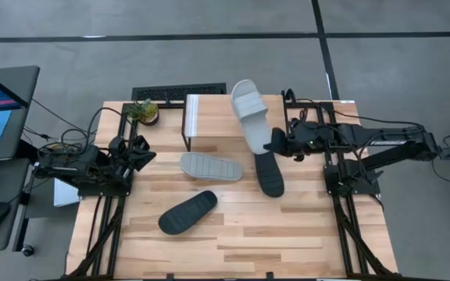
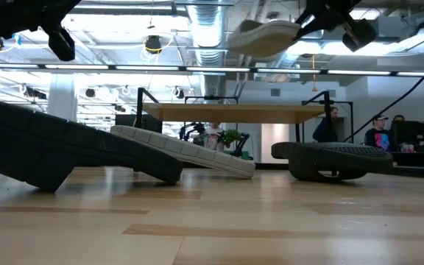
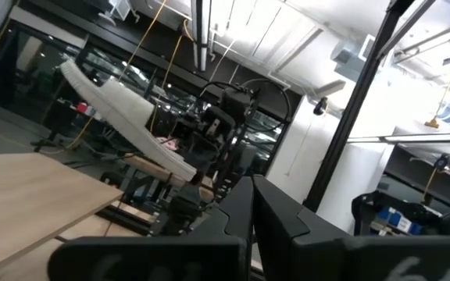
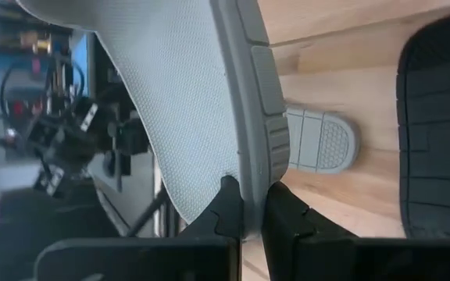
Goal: Pick and place slides into the shelf
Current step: Put the bottom gray slide on the shelf
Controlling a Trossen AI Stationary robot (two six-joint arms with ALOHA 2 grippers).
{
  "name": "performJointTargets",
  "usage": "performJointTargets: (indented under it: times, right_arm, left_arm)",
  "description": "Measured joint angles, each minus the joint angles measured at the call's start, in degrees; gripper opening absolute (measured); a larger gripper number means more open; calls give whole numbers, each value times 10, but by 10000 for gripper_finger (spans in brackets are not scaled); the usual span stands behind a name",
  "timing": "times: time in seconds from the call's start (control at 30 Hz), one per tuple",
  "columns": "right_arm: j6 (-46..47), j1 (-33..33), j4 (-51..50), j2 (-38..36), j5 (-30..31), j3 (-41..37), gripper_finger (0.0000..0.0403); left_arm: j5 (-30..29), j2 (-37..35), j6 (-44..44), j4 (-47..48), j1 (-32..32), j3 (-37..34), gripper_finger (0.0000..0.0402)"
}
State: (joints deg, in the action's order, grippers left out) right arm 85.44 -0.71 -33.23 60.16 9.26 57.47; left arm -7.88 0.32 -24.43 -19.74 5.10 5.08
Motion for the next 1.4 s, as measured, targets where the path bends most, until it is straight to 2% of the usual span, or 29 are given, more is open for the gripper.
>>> performJointTargets:
  times: [0.43, 0.67, 1.07, 1.4]
  right_arm:
    - [75, -40, 14, 72, -35, 0, 15]
    - [83, -66, 39, 107, -34, 1, 15]
    - [63, -96, 37, 170, -21, 58, 15]
    - [76, -101, -13, 171, -8, 60, 15]
  left_arm:
    - [0, 0, 0, 30, 0, 0, 0]
    - [0, 0, 0, 43, 0, 0, 0]
    - [0, 0, 0, 64, 0, 0, 0]
    - [0, 0, 0, 64, 0, 0, 0]
